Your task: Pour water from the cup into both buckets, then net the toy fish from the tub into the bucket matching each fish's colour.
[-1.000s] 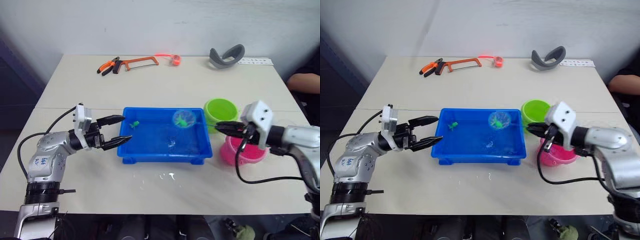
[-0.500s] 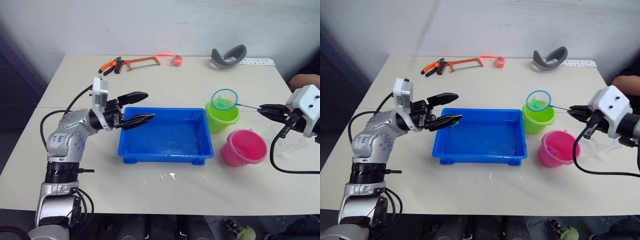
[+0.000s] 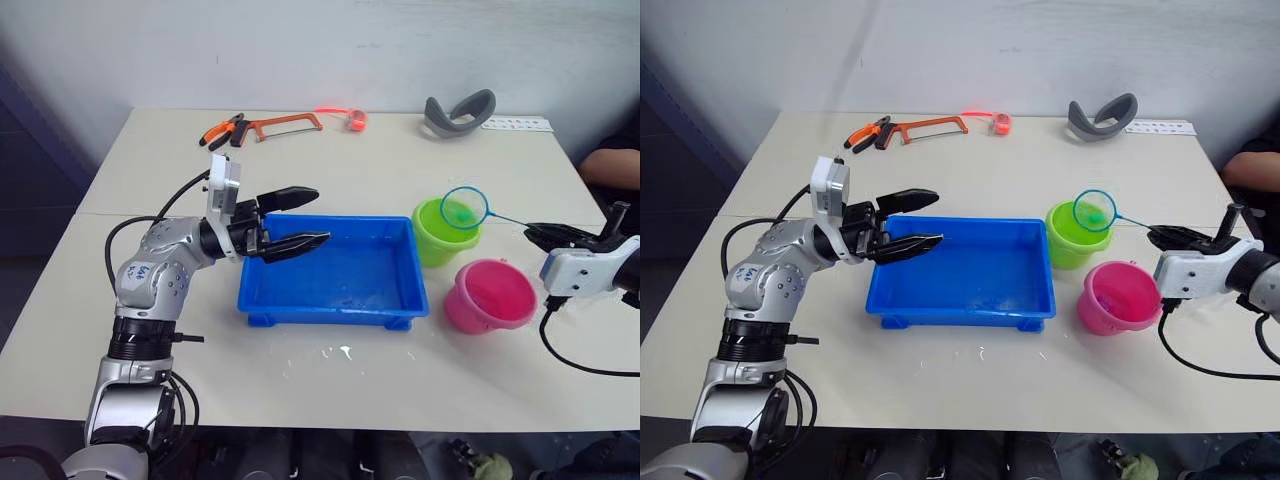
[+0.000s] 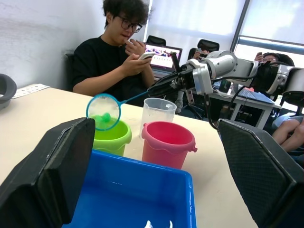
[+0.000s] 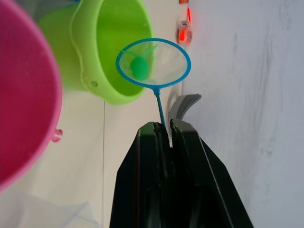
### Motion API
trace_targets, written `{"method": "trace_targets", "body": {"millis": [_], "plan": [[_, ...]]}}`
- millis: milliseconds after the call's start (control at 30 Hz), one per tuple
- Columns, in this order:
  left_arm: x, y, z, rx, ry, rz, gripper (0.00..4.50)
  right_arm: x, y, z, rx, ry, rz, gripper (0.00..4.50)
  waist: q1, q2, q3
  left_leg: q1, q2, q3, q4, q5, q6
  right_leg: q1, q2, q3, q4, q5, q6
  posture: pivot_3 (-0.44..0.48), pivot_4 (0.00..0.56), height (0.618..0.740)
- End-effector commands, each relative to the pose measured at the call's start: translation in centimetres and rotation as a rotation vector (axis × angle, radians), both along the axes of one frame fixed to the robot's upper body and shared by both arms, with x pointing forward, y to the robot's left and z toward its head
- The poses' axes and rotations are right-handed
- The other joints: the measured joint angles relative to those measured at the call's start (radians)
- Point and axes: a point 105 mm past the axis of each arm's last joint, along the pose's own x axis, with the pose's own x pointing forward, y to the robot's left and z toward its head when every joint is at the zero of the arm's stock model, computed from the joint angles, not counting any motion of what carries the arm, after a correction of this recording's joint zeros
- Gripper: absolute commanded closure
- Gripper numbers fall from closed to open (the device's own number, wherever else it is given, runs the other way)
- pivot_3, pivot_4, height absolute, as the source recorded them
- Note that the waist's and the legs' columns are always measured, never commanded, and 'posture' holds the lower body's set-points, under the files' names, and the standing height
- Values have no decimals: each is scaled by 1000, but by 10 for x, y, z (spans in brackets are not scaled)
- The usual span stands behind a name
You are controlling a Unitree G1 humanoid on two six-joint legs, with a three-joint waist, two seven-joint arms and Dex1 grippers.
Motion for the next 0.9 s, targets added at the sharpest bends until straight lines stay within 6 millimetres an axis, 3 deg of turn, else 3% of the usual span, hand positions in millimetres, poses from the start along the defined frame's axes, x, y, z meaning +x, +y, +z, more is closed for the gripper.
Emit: {"method": "trace_targets", "body": {"millis": [33,200,433,600,733,833,900], "plan": [[1,-5,6,-3,-39,-25,21,-5,7,16,-373,-273,116,4500,0,1,0,0,0,0,0,0,0,0,0,0,0,0,0,0,150,740],[2,-8,3,2,-38,-40,21,-4,1,11,-463,-338,149,4500,0,1,0,0,0,0,0,1,-2,-1,0,1,1,0,0,0,150,740],[7,-3,3,15,-48,-37,21,2,2,23,-481,-436,192,4500,-3,1,0,0,1,0,-1,1,-3,-1,8,5,0,0,0,0,150,740],[5,22,-1,19,-72,9,21,-4,17,38,-115,-382,187,4500,-11,1,0,0,4,0,-2,2,-4,-1,11,5,-1,-1,-1,0,150,740],[-4,66,-9,26,-82,88,21,-10,59,46,367,-125,240,4500,-31,1,0,1,6,-1,-3,2,-4,0,11,5,-2,-1,-1,0,150,740],[-5,91,-13,35,-85,188,21,-15,91,48,579,90,310,4500,-31,1,0,1,9,-1,-1,1,-4,0,10,5,-1,0,-2,0,150,740],[-6,108,-16,27,-92,268,21,-16,114,38,630,267,326,4500,-24,1,0,1,9,-2,0,1,-4,0,8,5,0,1,-3,0,150,740]]}}
